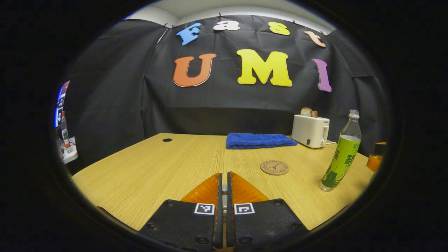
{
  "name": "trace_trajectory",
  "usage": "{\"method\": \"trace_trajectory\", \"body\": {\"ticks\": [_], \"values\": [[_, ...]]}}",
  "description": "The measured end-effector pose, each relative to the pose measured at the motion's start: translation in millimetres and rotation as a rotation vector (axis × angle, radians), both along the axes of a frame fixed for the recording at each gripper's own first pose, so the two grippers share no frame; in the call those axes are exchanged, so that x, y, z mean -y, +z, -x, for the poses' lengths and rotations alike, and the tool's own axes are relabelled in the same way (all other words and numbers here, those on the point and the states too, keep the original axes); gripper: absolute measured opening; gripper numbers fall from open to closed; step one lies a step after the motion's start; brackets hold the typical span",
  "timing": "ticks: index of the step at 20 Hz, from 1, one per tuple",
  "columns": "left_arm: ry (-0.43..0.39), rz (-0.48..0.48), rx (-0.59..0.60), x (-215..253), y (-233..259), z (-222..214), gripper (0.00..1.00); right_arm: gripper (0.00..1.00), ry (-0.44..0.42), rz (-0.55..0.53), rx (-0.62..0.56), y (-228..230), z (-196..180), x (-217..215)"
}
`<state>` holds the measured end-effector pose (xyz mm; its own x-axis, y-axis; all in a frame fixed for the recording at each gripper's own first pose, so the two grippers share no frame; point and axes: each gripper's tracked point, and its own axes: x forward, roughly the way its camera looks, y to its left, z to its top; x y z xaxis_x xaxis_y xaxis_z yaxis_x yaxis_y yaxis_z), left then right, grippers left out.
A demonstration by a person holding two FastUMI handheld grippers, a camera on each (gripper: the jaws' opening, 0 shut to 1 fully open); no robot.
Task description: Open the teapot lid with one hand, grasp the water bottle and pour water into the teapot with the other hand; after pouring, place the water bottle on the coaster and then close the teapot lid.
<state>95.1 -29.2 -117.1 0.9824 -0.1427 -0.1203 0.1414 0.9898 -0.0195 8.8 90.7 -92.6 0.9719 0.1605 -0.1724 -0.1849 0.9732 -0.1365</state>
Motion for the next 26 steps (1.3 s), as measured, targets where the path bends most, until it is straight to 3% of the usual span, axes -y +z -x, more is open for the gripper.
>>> {"method": "trace_trajectory", "body": {"ticks": [7, 13, 21, 26], "values": [[0.013, 0.022, 0.04, -11.0, 28.9, 11.8, 0.06, 0.98, 0.058, -0.049, -0.003, -17.3, 0.8, -27.8], [0.004, 0.051, 0.044, -26.9, 59.0, 33.7, 0.06, 0.96, 0.074, -0.111, -0.035, -20.7, -26.7, -50.9], [-0.028, -0.002, 0.053, -33.3, 81.9, 69.2, 0.06, 0.98, 0.01, -0.089, -0.066, -31.6, -59.6, -61.3], [-0.05, 0.006, 0.076, -30.3, 100.8, 82.3, 0.06, 0.93, -0.036, -0.075, -0.039, -25.5, -66.9, -58.8]]}}
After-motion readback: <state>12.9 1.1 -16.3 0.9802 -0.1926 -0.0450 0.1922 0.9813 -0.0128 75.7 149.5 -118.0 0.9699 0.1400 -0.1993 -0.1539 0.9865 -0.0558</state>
